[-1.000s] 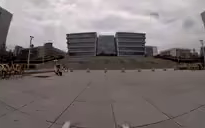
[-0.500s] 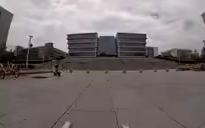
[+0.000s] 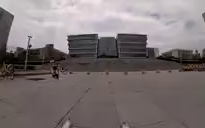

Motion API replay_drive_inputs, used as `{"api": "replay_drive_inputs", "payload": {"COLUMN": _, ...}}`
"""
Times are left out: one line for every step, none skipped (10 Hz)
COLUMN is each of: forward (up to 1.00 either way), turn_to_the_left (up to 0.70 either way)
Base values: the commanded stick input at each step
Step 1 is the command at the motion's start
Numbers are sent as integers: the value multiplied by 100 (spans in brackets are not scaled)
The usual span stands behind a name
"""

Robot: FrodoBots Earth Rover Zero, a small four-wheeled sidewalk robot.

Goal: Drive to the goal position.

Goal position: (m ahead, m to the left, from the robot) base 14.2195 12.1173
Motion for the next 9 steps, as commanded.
{"api": "replay_drive_inputs", "payload": {"forward": 70, "turn_to_the_left": 2}}
{"api": "replay_drive_inputs", "payload": {"forward": 70, "turn_to_the_left": 2}}
{"api": "replay_drive_inputs", "payload": {"forward": 70, "turn_to_the_left": 2}}
{"api": "replay_drive_inputs", "payload": {"forward": 70, "turn_to_the_left": 2}}
{"api": "replay_drive_inputs", "payload": {"forward": 70, "turn_to_the_left": 2}}
{"api": "replay_drive_inputs", "payload": {"forward": 70, "turn_to_the_left": 2}}
{"api": "replay_drive_inputs", "payload": {"forward": 70, "turn_to_the_left": 2}}
{"api": "replay_drive_inputs", "payload": {"forward": 70, "turn_to_the_left": 2}}
{"api": "replay_drive_inputs", "payload": {"forward": 70, "turn_to_the_left": 2}}
